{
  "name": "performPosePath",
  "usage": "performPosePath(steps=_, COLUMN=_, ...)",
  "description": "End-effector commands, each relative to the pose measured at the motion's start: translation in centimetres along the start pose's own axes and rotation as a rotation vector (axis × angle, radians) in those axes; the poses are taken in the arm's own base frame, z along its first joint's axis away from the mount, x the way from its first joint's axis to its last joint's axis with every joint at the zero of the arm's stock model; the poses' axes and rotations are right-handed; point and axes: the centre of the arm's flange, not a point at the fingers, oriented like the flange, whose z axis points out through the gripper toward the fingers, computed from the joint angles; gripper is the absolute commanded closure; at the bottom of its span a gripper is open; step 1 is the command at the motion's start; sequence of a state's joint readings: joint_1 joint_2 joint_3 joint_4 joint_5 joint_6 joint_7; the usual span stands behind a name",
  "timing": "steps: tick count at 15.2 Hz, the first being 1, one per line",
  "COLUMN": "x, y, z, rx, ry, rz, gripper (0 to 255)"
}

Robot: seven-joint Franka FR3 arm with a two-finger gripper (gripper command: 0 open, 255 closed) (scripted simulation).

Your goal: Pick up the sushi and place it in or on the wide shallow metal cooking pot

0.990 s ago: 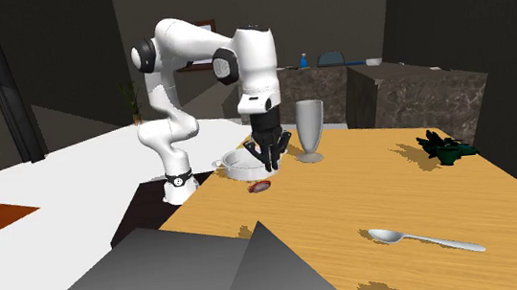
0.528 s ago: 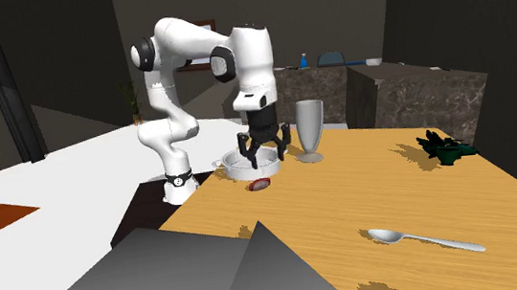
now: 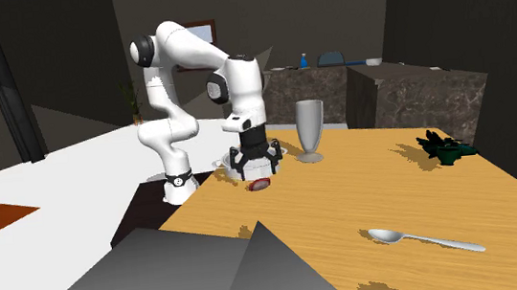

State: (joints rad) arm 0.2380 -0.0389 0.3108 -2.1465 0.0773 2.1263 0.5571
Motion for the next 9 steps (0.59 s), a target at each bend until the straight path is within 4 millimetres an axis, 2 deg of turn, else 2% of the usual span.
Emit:
performPosePath(steps=1, x=-0.1, y=0.0, z=1.0, rx=0.000, ry=0.001, rz=0.007, gripper=0)
performPosePath(steps=5, x=-0.1, y=0.0, z=3.4, rx=0.000, ry=0.001, rz=0.007, gripper=0)
performPosePath(steps=9, x=-0.1, y=0.0, z=3.4, rx=0.000, ry=0.001, rz=0.007, gripper=0)
